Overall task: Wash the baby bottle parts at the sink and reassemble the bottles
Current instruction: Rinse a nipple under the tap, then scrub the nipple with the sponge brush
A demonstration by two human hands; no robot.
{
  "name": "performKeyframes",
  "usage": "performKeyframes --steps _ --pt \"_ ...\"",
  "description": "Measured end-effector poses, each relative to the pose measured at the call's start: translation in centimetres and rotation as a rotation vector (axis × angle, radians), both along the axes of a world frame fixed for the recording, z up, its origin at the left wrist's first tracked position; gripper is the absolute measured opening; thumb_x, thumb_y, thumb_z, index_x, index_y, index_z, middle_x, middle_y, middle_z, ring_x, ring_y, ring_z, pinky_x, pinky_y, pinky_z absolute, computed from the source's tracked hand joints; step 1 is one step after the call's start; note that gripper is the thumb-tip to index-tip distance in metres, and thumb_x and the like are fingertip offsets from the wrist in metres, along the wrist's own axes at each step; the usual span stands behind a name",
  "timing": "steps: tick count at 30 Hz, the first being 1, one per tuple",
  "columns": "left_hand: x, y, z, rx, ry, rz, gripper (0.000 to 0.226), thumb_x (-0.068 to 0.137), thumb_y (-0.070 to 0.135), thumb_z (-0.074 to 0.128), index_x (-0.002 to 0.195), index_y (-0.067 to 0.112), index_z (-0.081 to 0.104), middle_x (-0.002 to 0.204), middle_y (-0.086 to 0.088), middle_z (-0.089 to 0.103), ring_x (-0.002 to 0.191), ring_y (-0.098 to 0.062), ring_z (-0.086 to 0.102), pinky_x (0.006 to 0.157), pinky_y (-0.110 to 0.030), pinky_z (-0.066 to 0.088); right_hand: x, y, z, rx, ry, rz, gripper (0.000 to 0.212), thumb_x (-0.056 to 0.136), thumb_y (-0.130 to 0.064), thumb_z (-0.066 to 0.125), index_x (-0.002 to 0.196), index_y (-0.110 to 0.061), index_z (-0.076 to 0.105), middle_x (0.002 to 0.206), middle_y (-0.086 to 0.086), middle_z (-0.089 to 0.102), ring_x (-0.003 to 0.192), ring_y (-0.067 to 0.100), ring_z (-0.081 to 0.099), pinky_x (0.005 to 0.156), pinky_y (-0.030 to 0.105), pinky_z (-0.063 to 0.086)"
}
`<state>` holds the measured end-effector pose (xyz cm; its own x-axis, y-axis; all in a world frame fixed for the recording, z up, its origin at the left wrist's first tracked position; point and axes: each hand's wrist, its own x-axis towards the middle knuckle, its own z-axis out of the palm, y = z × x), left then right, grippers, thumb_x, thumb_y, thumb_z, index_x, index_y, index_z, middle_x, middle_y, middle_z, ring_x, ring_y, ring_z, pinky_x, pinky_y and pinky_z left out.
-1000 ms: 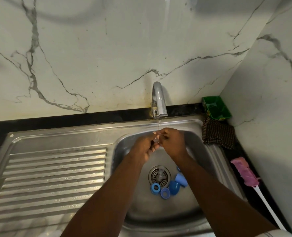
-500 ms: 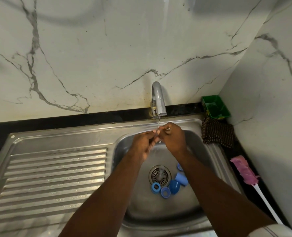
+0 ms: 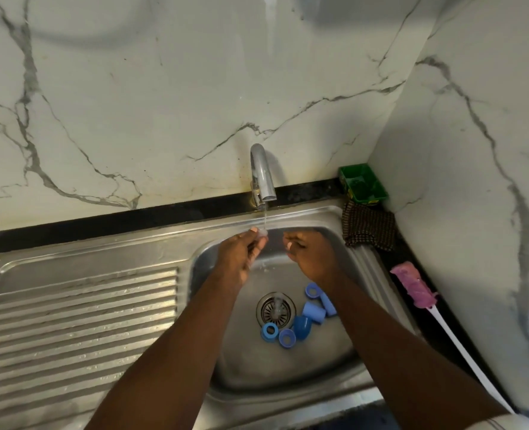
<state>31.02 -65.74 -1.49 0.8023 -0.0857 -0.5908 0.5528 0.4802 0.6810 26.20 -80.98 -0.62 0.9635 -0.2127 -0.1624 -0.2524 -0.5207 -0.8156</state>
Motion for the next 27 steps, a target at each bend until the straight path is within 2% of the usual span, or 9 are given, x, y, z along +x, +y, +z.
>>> performKeyframes --steps 2,5,7,10,13,17,19,22,27 --pt "-0.3 -0.3 0.1 -0.025 0.011 -0.025 0.009 0.092 0.004 0.066 0.099 0.000 0.070 0.098 -0.014 0.077 0.099 -0.024 0.073 0.093 -0.033 0.057 -2.0 -1.3 0.2 -0.129 -0.014 0.004 0.018 0.095 -0.009 0.057 0.102 -0.005 0.074 0.099 0.013 0.074 0.091 0.027 0.070 0.088 0.040 0.055" --pt "-0.7 -0.6 -0.1 -0.053 0.012 -0.052 0.008 0.093 0.005 0.065 0.098 0.000 0.069 0.097 -0.014 0.076 0.103 -0.025 0.071 0.093 -0.034 0.056 -5.9 -3.9 0.5 -0.288 -0.006 -0.050 0.017 0.096 -0.013 0.059 0.099 -0.011 0.076 0.093 0.009 0.074 0.080 0.016 0.064 0.081 0.026 0.049" --pt "-0.9 -0.7 -0.4 0.007 0.000 -0.121 0.013 0.096 0.013 0.065 0.101 0.003 0.070 0.100 -0.013 0.075 0.099 -0.023 0.072 0.084 -0.030 0.060 -9.1 -6.0 1.1 -0.385 -0.035 -0.137 0.016 0.094 -0.015 0.061 0.099 -0.015 0.076 0.094 0.009 0.075 0.081 0.020 0.065 0.077 0.023 0.044" --pt "-2.1 -1.3 -0.8 0.081 -0.008 -0.274 0.017 0.099 0.024 0.062 0.103 0.011 0.071 0.099 -0.006 0.075 0.089 -0.016 0.071 0.075 -0.027 0.060 -14.2 -9.6 2.1 -0.573 -0.081 -0.316 0.017 0.089 -0.014 0.065 0.101 -0.018 0.076 0.091 0.011 0.075 0.082 0.033 0.069 0.071 0.031 0.047" --pt "-4.2 -2.7 -1.2 0.088 0.031 -0.341 0.015 0.099 0.024 0.062 0.099 0.012 0.070 0.087 -0.003 0.076 0.082 -0.014 0.069 0.081 -0.028 0.058 -18.4 -13.0 2.1 -0.668 0.080 -0.441 0.020 0.092 -0.020 0.060 0.106 -0.020 0.075 0.093 0.014 0.073 0.085 0.037 0.068 0.071 0.038 0.052" --pt "-6.6 -4.2 -1.7 0.074 0.057 -0.395 0.020 0.097 0.023 0.063 0.106 0.007 0.068 0.081 -0.005 0.077 0.072 -0.012 0.073 0.064 -0.024 0.060 -21.8 -15.4 0.9 -0.772 0.312 -0.448 0.021 0.093 -0.025 0.053 0.108 -0.022 0.067 0.093 0.007 0.066 0.084 0.031 0.067 0.070 0.040 0.057" --pt "-7.8 -4.7 -1.4 0.059 0.044 -0.429 0.019 0.096 0.022 0.063 0.103 0.006 0.069 0.087 -0.008 0.077 0.074 -0.012 0.074 0.064 -0.023 0.060 -22.6 -15.9 0.4 -0.791 0.382 -0.450 0.018 0.093 -0.025 0.055 0.107 -0.019 0.065 0.097 0.006 0.065 0.088 0.030 0.066 0.071 0.041 0.057" --pt "-9.6 -5.2 -0.4 0.019 0.041 -0.468 0.016 0.096 0.016 0.063 0.099 0.003 0.071 0.093 -0.011 0.076 0.080 -0.014 0.072 0.075 -0.024 0.059 -23.2 -16.6 -0.4 -0.787 0.433 -0.445 0.016 0.092 -0.022 0.057 0.105 -0.017 0.066 0.094 0.006 0.066 0.086 0.027 0.067 0.072 0.043 0.058" --pt "-11.2 -4.8 1.1 0.035 0.116 -0.431 0.014 0.095 0.015 0.063 0.091 0.008 0.074 0.088 -0.006 0.075 0.079 -0.015 0.066 0.073 -0.028 0.056 -23.6 -17.4 -1.3 -0.736 0.378 -0.443 0.013 0.088 -0.021 0.059 0.098 -0.017 0.065 0.086 0.005 0.065 0.079 0.026 0.066 0.068 0.046 0.059"
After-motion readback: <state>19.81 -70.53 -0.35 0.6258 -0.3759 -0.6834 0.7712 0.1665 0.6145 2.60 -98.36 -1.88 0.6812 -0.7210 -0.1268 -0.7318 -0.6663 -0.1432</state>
